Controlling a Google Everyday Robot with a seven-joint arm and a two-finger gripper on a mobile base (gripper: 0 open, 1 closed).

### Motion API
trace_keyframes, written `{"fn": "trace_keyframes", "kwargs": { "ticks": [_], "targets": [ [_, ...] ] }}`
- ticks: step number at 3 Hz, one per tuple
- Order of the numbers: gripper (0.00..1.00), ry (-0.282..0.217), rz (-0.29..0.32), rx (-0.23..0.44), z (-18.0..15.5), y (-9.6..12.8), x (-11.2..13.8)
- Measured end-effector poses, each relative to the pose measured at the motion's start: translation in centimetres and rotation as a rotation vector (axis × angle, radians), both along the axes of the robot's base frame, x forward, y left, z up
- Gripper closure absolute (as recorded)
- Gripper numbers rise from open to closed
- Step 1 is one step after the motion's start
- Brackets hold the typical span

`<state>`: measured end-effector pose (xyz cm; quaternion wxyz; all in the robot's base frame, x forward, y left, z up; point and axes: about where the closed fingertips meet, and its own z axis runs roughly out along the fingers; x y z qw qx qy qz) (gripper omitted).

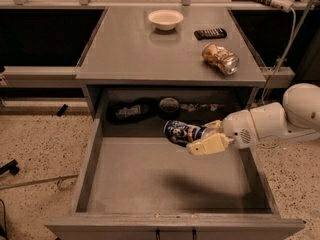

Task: Place pepsi can into top drawer

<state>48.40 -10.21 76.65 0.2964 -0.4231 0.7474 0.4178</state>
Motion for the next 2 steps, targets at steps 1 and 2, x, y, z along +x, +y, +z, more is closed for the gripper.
{"fn": "trace_keyframes", "kwargs": {
  "ticks": [1, 2],
  "targets": [
    [1.0, 0.0, 0.001, 0.0, 0.0, 0.0, 0.0],
    [1.0, 0.043, 0.001, 0.039, -4.6, 1.2, 0.0]
  ]
}}
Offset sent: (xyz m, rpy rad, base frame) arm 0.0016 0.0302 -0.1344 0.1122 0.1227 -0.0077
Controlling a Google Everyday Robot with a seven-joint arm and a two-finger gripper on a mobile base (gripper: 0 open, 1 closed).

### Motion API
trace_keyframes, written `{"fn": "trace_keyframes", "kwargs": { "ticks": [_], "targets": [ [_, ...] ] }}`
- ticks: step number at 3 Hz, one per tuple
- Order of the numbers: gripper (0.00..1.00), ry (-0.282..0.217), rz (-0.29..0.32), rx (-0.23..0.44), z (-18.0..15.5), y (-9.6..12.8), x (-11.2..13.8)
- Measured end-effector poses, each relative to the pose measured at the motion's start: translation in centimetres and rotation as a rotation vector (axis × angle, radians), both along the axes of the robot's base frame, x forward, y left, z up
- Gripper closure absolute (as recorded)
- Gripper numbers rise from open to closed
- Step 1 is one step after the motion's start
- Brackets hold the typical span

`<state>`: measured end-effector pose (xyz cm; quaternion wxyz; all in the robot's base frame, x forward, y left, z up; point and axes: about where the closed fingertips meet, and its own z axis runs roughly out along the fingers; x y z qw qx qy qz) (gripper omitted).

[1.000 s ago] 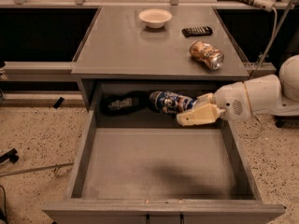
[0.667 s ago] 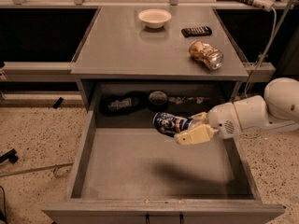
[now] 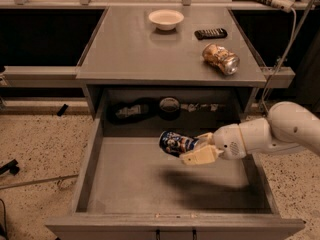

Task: Place pepsi can into top drawer

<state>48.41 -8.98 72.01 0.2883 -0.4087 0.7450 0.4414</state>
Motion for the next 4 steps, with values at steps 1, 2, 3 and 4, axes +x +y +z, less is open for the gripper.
{"fn": "trace_keyframes", "kwargs": {
  "ticks": [1, 2, 3, 4],
  "targets": [
    [1.0, 0.071, -0.02, -0.021, -7.4, 1.6, 0.3],
    [1.0, 0.109, -0.03, -0.064, -11.2, 2.2, 0.8],
    [1.0, 0.109, -0.03, -0.064, -11.2, 2.2, 0.8],
    [0.81, 0.109, -0.03, -0.064, -11.2, 2.2, 0.8]
  ]
}}
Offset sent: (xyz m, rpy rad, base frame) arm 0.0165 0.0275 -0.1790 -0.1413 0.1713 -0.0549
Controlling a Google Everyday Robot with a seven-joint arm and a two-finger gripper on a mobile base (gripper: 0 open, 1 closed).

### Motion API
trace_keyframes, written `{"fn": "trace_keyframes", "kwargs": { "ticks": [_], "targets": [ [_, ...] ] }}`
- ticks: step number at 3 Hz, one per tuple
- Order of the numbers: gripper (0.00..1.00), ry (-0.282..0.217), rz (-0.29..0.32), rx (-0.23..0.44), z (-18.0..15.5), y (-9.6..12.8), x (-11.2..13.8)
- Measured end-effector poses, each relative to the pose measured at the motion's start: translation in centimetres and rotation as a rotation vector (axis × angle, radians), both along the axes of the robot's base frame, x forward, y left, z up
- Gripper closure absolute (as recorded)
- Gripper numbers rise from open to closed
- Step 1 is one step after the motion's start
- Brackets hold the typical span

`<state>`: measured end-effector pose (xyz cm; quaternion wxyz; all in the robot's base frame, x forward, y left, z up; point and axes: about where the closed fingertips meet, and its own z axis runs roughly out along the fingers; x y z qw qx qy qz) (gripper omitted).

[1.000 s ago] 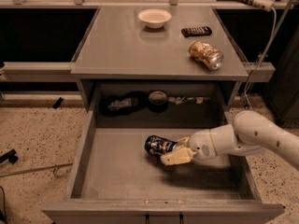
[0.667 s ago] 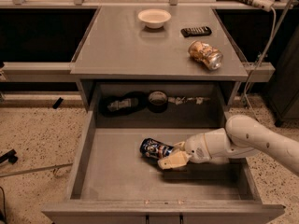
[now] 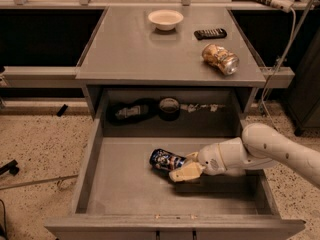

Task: Place pepsi can into top drawer

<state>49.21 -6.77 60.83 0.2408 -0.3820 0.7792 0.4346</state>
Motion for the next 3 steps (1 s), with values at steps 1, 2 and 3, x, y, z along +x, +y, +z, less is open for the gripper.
{"fn": "trace_keyframes", "kwargs": {
  "ticks": [1, 2, 3],
  "targets": [
    [0.58, 0.0, 0.0, 0.0, 0.0, 0.0, 0.0],
    [0.35, 0.0, 0.0, 0.0, 0.0, 0.01, 0.0],
    [0.12, 0.0, 0.0, 0.0, 0.0, 0.01, 0.0]
  ]
}}
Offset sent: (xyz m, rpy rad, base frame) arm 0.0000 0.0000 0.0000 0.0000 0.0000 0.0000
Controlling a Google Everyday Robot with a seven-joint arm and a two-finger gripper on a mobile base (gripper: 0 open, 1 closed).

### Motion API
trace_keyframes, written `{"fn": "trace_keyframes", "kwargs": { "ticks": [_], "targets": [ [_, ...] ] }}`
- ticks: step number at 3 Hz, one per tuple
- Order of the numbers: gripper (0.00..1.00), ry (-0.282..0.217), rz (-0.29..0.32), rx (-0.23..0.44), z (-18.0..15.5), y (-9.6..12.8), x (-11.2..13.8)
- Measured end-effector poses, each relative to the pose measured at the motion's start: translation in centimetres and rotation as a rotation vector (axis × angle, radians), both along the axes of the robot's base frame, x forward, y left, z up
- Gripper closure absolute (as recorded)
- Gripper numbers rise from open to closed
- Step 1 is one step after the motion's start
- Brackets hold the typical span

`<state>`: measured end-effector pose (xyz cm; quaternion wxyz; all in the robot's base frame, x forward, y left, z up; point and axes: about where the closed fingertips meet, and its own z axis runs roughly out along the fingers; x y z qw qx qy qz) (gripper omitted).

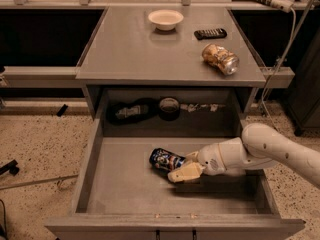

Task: Place pepsi can into top drawer

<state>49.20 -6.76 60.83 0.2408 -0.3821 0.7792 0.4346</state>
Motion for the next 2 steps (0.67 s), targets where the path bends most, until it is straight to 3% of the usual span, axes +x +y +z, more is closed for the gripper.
{"fn": "trace_keyframes", "kwargs": {
  "ticks": [1, 2],
  "targets": [
    [0.0, 0.0, 0.0, 0.0, 0.0, 0.01, 0.0],
    [0.0, 0.0, 0.0, 0.0, 0.0, 0.01, 0.0]
  ]
}}
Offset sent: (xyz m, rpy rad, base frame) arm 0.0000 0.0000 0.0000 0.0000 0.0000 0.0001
